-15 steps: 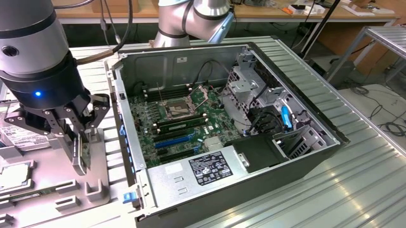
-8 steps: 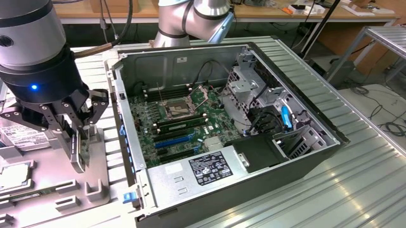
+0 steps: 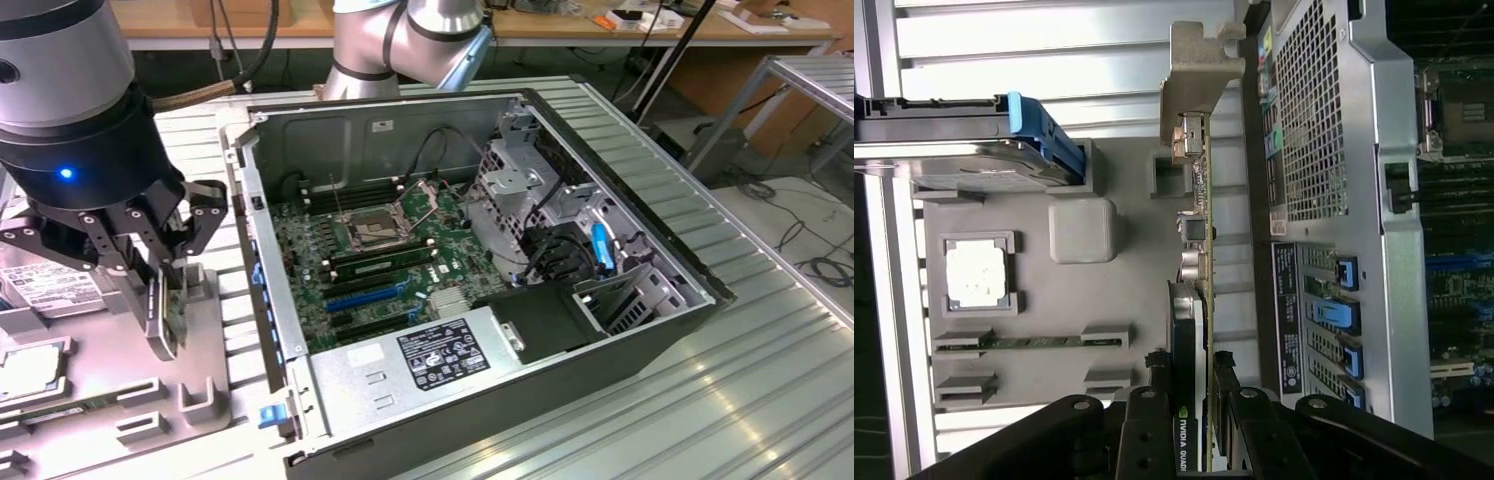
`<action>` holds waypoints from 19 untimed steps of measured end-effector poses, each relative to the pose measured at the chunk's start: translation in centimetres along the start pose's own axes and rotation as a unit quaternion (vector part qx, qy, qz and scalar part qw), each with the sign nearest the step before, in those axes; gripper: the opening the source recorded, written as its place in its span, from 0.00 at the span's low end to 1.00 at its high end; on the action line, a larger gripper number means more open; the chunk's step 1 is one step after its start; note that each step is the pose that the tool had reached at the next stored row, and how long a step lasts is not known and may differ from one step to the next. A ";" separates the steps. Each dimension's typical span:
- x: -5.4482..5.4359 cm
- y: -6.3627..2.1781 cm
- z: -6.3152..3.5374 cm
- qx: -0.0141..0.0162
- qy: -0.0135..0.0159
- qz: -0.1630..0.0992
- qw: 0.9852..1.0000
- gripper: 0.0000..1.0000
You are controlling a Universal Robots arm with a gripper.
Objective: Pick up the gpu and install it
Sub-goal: 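Pick up the gpu and move the gpu toward the slot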
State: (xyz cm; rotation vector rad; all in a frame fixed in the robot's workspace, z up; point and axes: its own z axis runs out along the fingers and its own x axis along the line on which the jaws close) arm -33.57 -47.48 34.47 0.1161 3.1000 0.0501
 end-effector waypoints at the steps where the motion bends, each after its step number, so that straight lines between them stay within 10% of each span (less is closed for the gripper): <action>1: 0.0 0.00 -0.10 0.000 0.000 0.000 1.000 0.27; 19: -0.1 0.08 -2.38 -0.001 0.000 0.000 1.000 0.27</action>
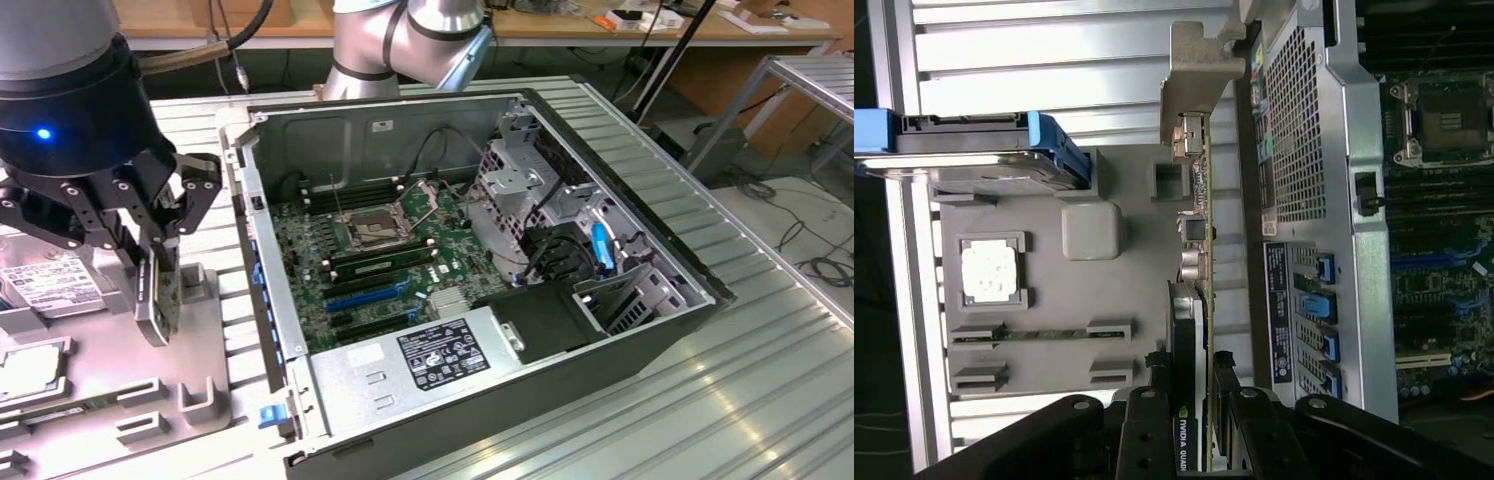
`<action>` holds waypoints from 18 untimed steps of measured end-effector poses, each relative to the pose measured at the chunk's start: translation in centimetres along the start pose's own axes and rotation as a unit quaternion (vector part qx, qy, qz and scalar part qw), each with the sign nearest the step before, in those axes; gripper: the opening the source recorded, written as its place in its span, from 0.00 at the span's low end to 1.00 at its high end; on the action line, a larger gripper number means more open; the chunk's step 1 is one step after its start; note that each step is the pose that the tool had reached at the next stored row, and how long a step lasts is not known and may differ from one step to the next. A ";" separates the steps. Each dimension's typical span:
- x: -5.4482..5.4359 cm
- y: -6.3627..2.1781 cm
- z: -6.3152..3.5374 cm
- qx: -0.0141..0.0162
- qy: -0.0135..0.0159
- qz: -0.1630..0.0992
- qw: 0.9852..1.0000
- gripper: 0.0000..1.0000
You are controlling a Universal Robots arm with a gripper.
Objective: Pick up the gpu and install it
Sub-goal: 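Pick up the gpu and move the gpu toward the slot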
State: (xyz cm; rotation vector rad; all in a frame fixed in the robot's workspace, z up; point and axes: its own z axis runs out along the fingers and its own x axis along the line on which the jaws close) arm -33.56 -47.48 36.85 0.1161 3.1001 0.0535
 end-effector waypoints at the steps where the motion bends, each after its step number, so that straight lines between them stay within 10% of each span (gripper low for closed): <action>1: 0.0 0.00 -0.15 0.000 0.000 0.000 1.000 0.27; 18: -0.1 0.10 -2.87 0.000 0.000 0.000 1.000 0.27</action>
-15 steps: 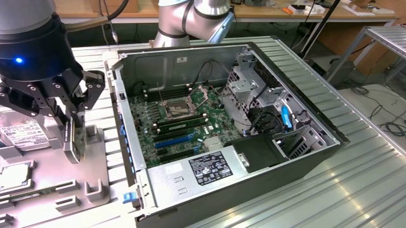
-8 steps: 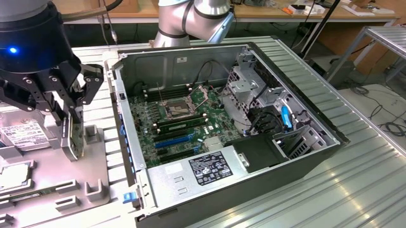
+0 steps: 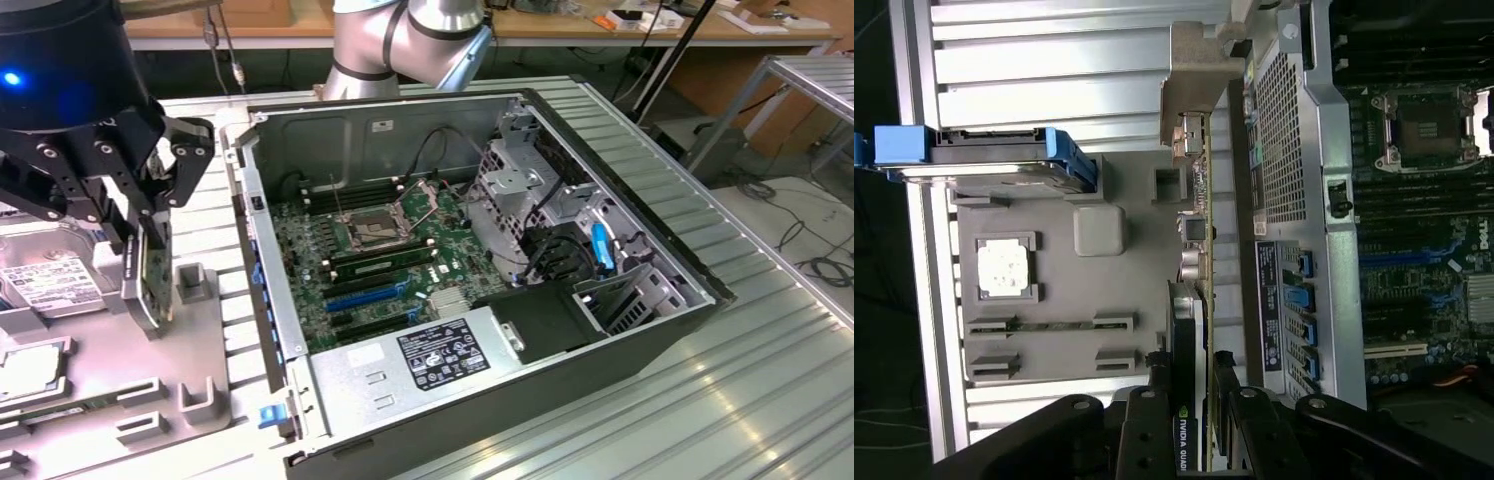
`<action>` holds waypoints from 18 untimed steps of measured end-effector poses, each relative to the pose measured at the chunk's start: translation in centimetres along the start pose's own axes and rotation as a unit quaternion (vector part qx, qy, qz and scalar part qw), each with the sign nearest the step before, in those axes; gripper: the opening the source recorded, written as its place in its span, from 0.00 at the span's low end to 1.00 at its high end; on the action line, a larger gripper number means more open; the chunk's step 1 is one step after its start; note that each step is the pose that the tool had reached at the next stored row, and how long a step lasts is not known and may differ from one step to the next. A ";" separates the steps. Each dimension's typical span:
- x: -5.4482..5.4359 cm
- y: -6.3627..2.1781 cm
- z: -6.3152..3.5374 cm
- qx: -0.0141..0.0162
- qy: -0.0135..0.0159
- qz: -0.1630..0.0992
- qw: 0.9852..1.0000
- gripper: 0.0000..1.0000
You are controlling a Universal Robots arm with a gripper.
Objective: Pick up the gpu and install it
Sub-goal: 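Pick up the gpu and move the gpu toward the slot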
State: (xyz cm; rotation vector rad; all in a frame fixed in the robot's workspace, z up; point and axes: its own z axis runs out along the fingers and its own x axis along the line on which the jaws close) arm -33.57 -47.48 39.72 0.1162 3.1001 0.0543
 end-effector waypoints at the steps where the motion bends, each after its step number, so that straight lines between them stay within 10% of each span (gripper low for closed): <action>1: 0.0 0.00 -0.10 0.000 0.000 0.000 1.000 0.27; 18: -0.1 0.06 -1.80 0.000 0.000 0.000 1.000 0.27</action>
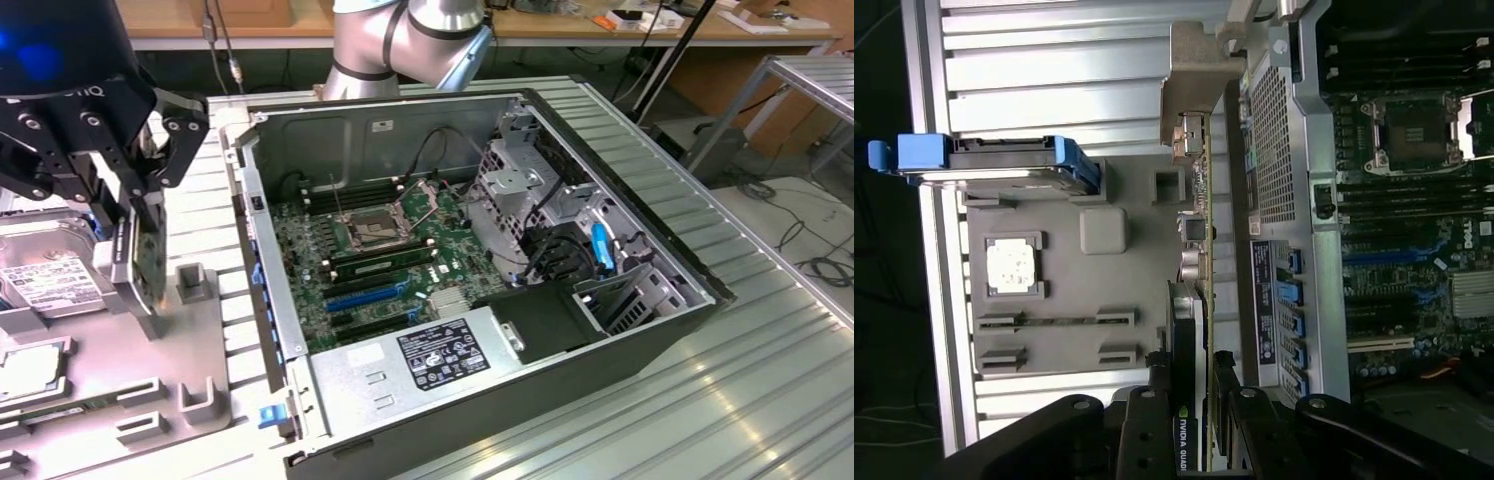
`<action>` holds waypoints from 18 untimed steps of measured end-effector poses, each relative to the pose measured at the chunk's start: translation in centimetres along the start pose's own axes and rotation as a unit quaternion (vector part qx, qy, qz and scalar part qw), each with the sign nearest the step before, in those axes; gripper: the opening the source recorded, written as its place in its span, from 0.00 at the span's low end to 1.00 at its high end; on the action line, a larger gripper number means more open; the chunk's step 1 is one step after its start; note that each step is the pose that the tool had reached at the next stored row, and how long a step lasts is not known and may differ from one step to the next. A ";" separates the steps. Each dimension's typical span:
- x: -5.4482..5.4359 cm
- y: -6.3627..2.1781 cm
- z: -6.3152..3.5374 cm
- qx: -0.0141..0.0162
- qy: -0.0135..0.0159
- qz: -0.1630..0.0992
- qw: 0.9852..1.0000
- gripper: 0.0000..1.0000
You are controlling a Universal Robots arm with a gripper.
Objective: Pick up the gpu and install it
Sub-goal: 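Pick up the gpu and move the gpu toward the slot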
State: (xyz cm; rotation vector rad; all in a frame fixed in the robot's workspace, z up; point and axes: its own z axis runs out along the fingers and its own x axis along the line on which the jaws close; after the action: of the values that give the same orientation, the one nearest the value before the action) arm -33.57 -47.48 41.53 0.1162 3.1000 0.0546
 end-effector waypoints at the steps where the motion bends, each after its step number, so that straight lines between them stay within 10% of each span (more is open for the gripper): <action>1: 0.0 0.00 -0.05 0.000 0.000 0.000 1.000 0.27; 18: -0.3 0.06 -0.69 0.000 0.000 0.000 1.000 0.27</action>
State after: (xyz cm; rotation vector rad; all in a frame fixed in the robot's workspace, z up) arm -33.25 -47.48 42.23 0.1162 3.1001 0.0545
